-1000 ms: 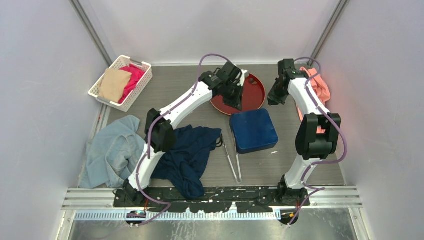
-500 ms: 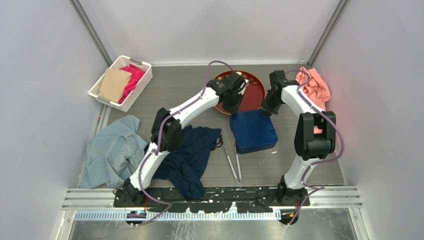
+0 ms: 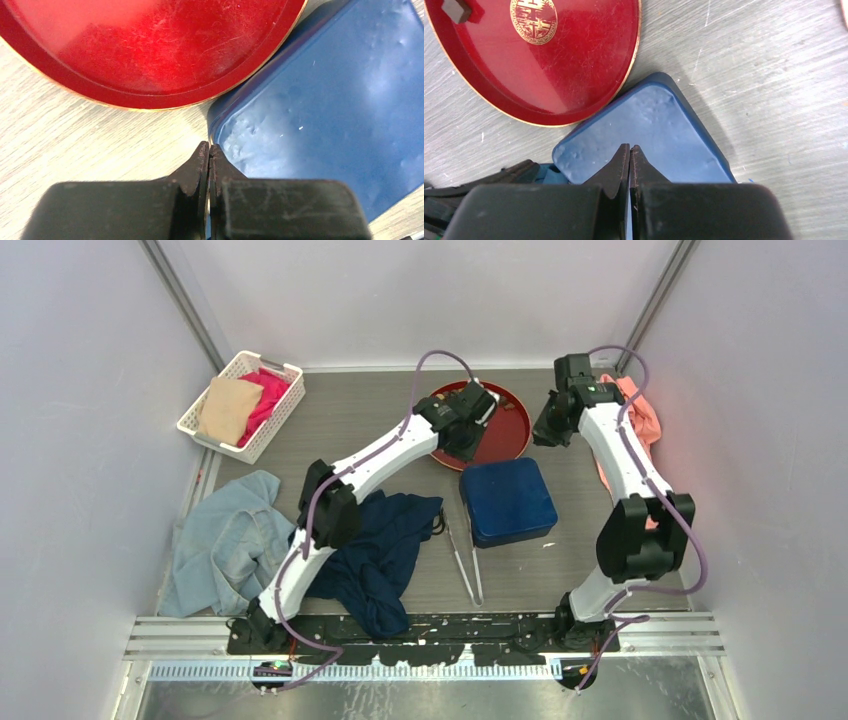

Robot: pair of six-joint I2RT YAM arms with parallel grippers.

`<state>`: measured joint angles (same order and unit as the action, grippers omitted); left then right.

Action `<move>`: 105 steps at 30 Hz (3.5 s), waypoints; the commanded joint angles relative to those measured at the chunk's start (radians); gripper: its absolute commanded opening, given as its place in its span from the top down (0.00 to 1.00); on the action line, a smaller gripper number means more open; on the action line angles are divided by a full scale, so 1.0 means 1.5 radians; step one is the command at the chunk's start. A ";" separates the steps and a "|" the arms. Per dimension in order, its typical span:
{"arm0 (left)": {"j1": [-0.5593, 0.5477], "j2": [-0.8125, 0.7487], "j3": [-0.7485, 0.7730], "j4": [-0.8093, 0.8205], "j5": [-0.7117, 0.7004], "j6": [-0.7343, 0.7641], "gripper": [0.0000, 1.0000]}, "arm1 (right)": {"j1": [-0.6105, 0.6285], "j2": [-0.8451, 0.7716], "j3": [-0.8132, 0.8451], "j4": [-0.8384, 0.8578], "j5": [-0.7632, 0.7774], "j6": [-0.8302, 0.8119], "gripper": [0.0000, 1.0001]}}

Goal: Pack the chocolate
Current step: Close the box lid on the packing box.

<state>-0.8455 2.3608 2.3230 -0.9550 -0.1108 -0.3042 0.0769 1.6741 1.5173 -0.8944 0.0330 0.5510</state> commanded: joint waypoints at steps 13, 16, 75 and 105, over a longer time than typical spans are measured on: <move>0.003 -0.098 -0.041 0.005 -0.006 -0.015 1.00 | -0.031 -0.119 -0.130 -0.006 -0.036 -0.002 0.64; 0.004 -0.104 -0.050 0.001 -0.008 -0.023 0.95 | -0.042 -0.091 -0.132 0.010 -0.061 -0.015 0.43; 0.116 -0.105 -0.275 0.195 0.320 -0.193 0.33 | -0.168 -0.175 -0.392 0.104 -0.266 -0.013 0.12; 0.117 -0.097 -0.289 0.189 0.330 -0.189 0.35 | -0.171 -0.212 -0.383 0.072 -0.295 -0.038 0.18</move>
<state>-0.6754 2.2219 1.8763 -0.6922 0.3603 -0.5949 -0.1791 1.3724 0.9051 -0.7811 -0.3763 0.5045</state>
